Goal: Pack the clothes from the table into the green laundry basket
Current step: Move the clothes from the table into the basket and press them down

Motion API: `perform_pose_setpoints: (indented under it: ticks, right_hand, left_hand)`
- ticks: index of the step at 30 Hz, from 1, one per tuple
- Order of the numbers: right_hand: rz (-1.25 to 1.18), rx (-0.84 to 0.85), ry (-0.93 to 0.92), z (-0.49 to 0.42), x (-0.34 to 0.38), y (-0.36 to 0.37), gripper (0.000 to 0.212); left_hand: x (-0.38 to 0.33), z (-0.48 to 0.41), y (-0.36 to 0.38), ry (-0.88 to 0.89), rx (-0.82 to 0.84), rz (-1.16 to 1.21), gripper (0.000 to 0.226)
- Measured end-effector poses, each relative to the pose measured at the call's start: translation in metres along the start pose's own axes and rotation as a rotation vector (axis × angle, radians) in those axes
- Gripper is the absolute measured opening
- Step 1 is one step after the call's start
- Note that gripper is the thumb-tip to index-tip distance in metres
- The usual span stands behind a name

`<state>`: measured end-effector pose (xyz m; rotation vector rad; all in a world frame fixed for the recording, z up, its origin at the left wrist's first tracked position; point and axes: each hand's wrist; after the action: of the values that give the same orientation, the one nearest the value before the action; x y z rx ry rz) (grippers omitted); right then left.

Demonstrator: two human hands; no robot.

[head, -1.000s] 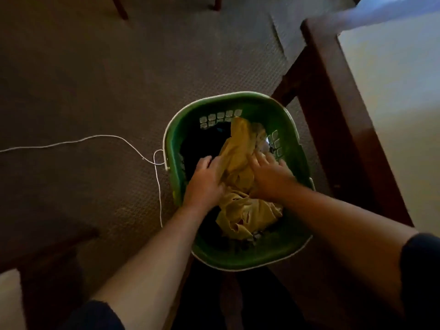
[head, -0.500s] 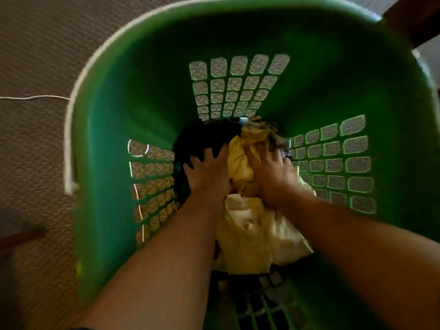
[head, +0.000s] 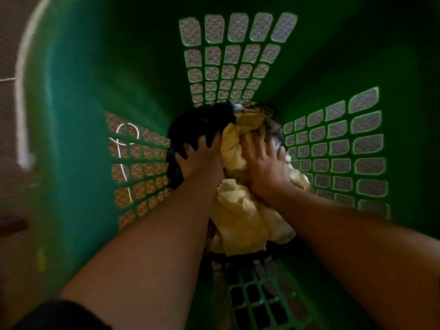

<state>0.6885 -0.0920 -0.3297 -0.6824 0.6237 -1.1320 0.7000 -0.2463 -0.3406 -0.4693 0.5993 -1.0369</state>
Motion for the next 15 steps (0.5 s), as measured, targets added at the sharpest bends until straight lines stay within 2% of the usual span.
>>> perform_pose_setpoints:
  ticks: [2, 5, 7, 9, 11, 13, 15]
  right_hand:
    - [-0.109, 0.030, 0.038, 0.024, 0.006, -0.010, 0.100]
    - [-0.454, 0.134, 0.121, 0.062, 0.011, -0.023, 0.085]
    - [-0.567, 0.194, 0.131, 0.087, 0.006, -0.018, 0.077]
    - [-0.505, 0.293, 0.074, 0.111, 0.003, -0.001, 0.081]
    - [-0.391, 0.387, 0.045, 0.127, 0.005, 0.019, 0.099]
    - [-0.286, 0.427, 0.055, 0.134, 0.012, 0.034, 0.112]
    - [-0.232, 0.409, 0.060, 0.133, 0.019, 0.038, 0.112]
  left_hand:
    - [-0.001, 0.030, -0.009, -0.010, -0.028, 0.053, 0.104]
    - [-0.003, 0.089, -0.008, -0.035, -0.141, 0.228, 0.086]
    - [-0.004, 0.126, 0.003, -0.036, -0.139, 0.276, 0.078]
    - [-0.002, 0.151, 0.016, -0.041, 0.011, 0.239, 0.082]
    - [0.002, 0.162, 0.033, -0.047, 0.176, 0.186, 0.090]
    - [0.007, 0.157, 0.053, -0.048, 0.244, 0.151, 0.098]
    - [0.014, 0.142, 0.070, -0.058, 0.233, 0.107, 0.099]
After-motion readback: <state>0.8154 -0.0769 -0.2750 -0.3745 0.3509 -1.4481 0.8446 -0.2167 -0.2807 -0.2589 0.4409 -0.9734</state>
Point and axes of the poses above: each hand's wrist, its own z-axis away from the middle knuckle, its own y-axis out of the palm, x = y × z, and after that the axes turned 6 degrees about y, right-handed
